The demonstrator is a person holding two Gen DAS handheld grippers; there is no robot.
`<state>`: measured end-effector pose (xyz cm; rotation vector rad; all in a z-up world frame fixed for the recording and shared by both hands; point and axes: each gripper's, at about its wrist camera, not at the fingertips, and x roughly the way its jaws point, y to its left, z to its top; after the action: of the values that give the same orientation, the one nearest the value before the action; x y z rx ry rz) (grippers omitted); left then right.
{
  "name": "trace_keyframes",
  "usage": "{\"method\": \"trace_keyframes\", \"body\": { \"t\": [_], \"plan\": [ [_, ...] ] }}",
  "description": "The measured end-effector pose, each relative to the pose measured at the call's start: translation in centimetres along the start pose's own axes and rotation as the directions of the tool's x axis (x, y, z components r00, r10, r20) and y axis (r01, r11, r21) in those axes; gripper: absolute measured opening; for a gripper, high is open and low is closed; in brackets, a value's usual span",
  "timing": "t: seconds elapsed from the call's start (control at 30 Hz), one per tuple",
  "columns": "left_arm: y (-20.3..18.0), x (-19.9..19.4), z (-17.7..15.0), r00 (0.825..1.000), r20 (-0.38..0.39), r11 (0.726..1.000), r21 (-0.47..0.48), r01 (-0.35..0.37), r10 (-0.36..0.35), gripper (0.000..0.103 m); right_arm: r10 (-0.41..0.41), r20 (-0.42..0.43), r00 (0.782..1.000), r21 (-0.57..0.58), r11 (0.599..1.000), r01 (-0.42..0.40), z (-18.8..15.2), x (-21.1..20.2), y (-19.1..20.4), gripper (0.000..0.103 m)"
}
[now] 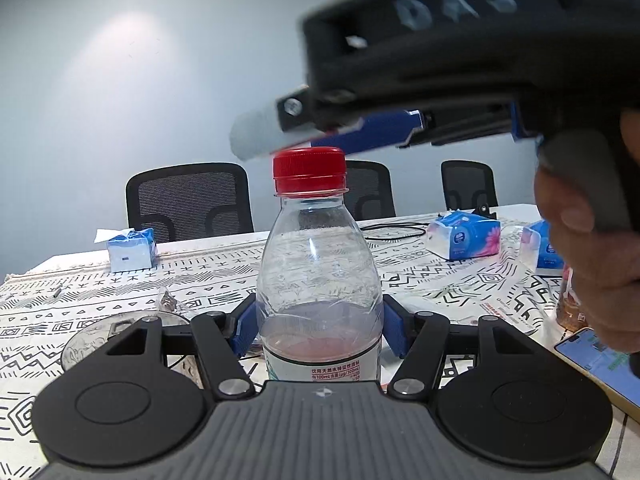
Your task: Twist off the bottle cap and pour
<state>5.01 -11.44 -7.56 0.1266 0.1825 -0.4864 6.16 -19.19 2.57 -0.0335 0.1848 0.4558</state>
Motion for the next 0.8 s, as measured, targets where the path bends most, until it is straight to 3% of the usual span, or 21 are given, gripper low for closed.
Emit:
{"method": "trace_keyframes", "body": {
  "t": [0.07,0.17,0.2,0.27,0.4,0.5,0.6,0.67,0.73,0.8],
  "plan": [
    [0.1,0.6,0.2,1.000,-0.002,1.000,0.010,-0.006,0.006,0.059,-0.056,-0.018,0.998,0.004,0.998,0.056,0.3,0.4,0.6,0.063],
    [0.4,1.2,0.3,1.000,-0.003,1.000,0.013,-0.009,0.009,0.059,-0.092,-0.037,0.995,0.000,0.996,0.092,0.3,0.9,1.1,0.064],
    [0.6,1.5,0.3,1.000,-0.004,1.000,0.013,-0.009,0.009,0.059,-0.101,-0.044,0.994,-0.001,0.995,0.101,0.2,1.1,1.2,0.061],
    [0.6,1.6,0.3,1.000,-0.008,1.000,0.012,-0.010,0.010,0.060,-0.108,-0.082,0.991,-0.010,0.994,0.108,0.0,1.8,1.4,0.036],
    [0.8,1.9,0.4,1.000,-0.007,1.000,0.010,-0.007,0.007,0.060,-0.085,-0.070,0.994,-0.018,0.996,0.084,-0.5,1.7,1.0,0.033],
    [1.2,2.1,0.4,1.000,-0.010,1.000,-0.002,-0.006,0.006,0.060,-0.029,-0.064,0.998,-0.028,0.999,0.028,-0.7,1.7,0.3,0.033],
    [1.5,2.3,0.4,1.000,-0.011,1.000,-0.009,-0.011,0.011,0.060,0.084,-0.064,0.994,-0.045,0.995,-0.087,-0.6,1.9,-1.1,0.033],
    [1.5,2.4,0.4,1.000,-0.014,1.000,-0.006,-0.012,0.012,0.060,0.182,-0.061,0.981,-0.063,0.981,-0.186,-0.6,1.9,-2.3,0.033],
    [1.5,2.5,0.5,1.000,-0.015,1.000,-0.004,-0.009,0.009,0.059,0.230,-0.070,0.971,-0.035,0.972,-0.233,-0.4,2.1,-3.2,0.033],
    [1.5,2.7,0.5,1.000,-0.016,1.000,0.001,-0.011,0.011,0.059,0.228,-0.077,0.971,-0.027,0.973,-0.231,-0.3,2.1,-3.2,0.034]
  ]
}}
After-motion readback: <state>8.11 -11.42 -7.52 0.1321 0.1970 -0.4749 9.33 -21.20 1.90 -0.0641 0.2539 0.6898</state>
